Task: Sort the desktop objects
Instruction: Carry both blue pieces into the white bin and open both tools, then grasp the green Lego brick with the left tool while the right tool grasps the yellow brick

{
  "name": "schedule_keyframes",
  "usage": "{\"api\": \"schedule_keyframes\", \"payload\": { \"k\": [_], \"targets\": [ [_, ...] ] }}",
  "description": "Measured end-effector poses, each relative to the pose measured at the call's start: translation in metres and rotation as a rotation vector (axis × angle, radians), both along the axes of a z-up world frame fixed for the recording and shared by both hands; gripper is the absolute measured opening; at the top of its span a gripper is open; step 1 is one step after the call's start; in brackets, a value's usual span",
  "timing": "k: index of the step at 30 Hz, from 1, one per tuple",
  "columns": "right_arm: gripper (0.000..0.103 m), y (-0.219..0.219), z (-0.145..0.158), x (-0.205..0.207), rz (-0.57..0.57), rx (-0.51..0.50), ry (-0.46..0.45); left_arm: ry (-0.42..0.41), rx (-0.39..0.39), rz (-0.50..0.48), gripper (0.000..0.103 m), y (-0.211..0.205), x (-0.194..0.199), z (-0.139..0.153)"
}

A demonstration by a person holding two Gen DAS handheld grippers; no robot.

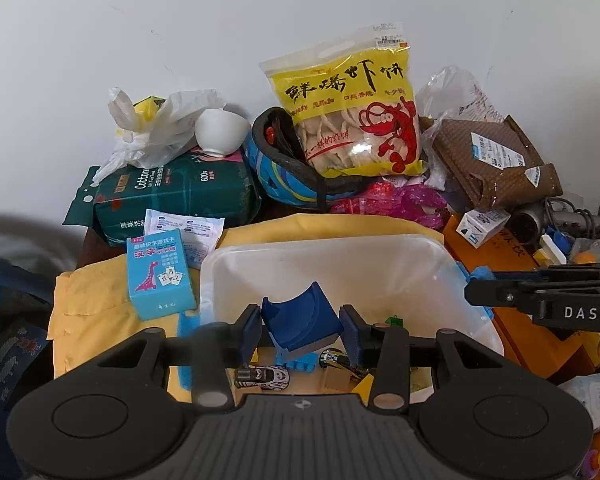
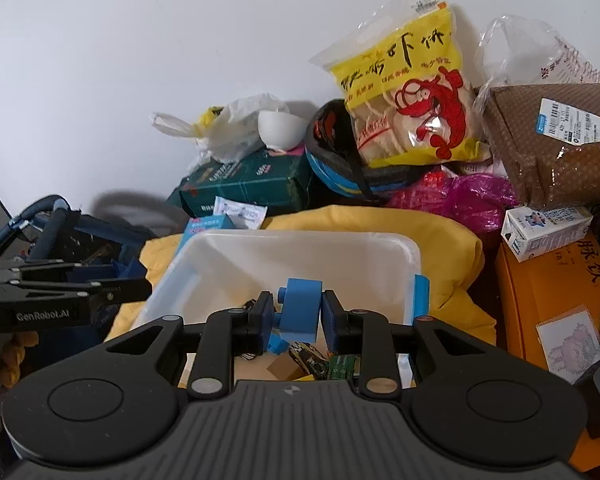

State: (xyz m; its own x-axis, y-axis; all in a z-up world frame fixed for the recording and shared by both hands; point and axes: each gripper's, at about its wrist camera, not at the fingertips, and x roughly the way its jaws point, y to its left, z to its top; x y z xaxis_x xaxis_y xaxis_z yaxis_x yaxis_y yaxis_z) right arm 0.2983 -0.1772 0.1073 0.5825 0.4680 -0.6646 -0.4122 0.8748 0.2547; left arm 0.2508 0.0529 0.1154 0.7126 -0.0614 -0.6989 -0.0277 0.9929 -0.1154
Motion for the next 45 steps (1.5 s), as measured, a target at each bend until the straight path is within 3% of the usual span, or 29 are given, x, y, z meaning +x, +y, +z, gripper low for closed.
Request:
{"api": "schedule_keyframes", "payload": {
  "k": [2, 5, 8, 14, 17, 21, 24, 26, 30, 31, 32, 34, 43, 45],
  "targets": [
    [0.029, 0.002, -0.002, 0.004, 0.001, -0.006, 0.009, 0.008, 0.002, 0.011, 0.047, 0.0, 0.003, -0.001],
    [0.032, 0.005, -0.004, 0.009, -0.006, -0.022, 0.021, 0.003, 0.013, 0.026, 0.059, 0.001, 0.005, 0.0],
    [0.047, 0.006, -0.006, 0.011, -0.024, -0.021, 0.009, -0.011, 0.023, 0.06, 0.061, 0.005, 0.002, -0.001],
    [0.047, -0.001, -0.009, -0.005, -0.018, -0.015, -0.026, -0.043, 0.065, 0.012, 0.061, -0.005, -0.035, -0.014],
    [0.047, -0.007, -0.016, -0.033, 0.003, -0.017, -0.062, -0.036, 0.078, -0.052, 0.062, -0.022, -0.073, -0.039],
    [0.047, -0.018, -0.046, -0.081, 0.021, -0.043, -0.074, 0.049, 0.055, -0.118, 0.062, -0.049, -0.119, -0.094],
    [0.047, -0.022, -0.084, -0.106, 0.012, -0.086, -0.011, 0.131, 0.029, -0.105, 0.062, -0.062, -0.135, -0.131],
    [0.047, -0.022, -0.107, -0.115, 0.009, -0.108, 0.051, 0.145, 0.019, -0.101, 0.062, -0.067, -0.139, -0.146],
    [0.047, -0.015, -0.129, -0.126, 0.026, -0.131, 0.087, 0.147, 0.018, -0.05, 0.058, -0.067, -0.138, -0.162],
    [0.047, -0.012, -0.132, -0.127, 0.035, -0.138, 0.086, 0.148, 0.003, -0.042, 0.054, -0.064, -0.136, -0.164],
    [0.047, -0.01, -0.134, -0.127, 0.044, -0.145, 0.085, 0.145, -0.02, -0.047, 0.044, -0.062, -0.136, -0.167],
    [0.047, -0.005, -0.14, -0.128, 0.057, -0.158, 0.09, 0.127, -0.027, -0.054, 0.039, -0.058, -0.138, -0.167],
    [0.047, 0.015, -0.165, -0.118, 0.048, -0.167, 0.111, 0.08, -0.01, -0.005, 0.038, -0.037, -0.158, -0.154],
    [0.03, 0.016, -0.167, -0.118, 0.054, -0.162, 0.119, 0.063, -0.011, 0.003, 0.038, -0.034, -0.161, -0.15]
  ]
}}
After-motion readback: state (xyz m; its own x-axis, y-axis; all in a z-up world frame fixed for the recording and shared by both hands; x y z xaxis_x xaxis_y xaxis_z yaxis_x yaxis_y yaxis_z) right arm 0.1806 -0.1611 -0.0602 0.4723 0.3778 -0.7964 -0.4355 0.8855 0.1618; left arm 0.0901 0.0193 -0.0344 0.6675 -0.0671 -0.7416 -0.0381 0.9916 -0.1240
